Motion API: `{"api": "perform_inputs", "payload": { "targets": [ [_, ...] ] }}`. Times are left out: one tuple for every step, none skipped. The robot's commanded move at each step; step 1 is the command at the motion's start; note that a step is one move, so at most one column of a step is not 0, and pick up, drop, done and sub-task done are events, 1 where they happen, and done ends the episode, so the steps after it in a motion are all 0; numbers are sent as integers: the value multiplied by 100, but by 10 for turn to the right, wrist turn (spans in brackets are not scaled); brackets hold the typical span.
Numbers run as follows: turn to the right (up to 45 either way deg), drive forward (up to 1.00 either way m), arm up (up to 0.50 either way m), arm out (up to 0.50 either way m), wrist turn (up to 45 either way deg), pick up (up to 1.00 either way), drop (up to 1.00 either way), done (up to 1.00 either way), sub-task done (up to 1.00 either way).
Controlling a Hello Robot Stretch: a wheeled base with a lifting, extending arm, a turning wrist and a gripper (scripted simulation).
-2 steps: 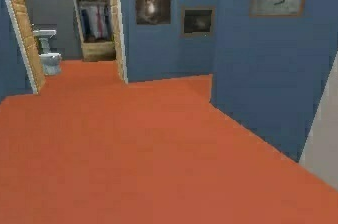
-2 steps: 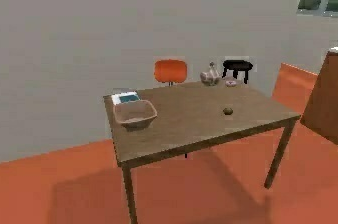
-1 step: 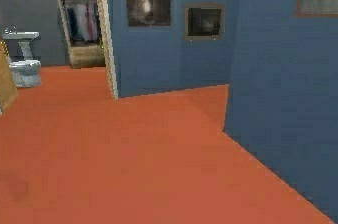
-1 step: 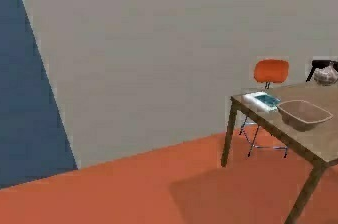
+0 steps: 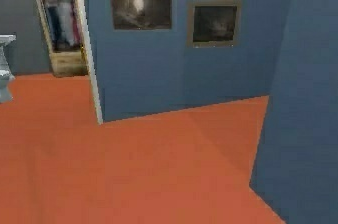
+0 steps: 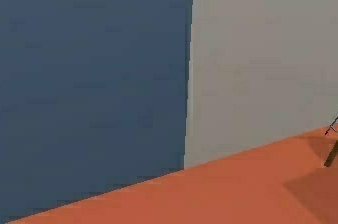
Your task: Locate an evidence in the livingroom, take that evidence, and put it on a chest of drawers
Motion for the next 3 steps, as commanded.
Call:
{"api": "perform_inputs", "payload": {
  "targets": [
    [30,0,0,0,0,0,0,0,0],
    [0,100,0,0,0,0,0,0,0],
    [0,50,0,0,0,0,0,0,0]
  ]
}}
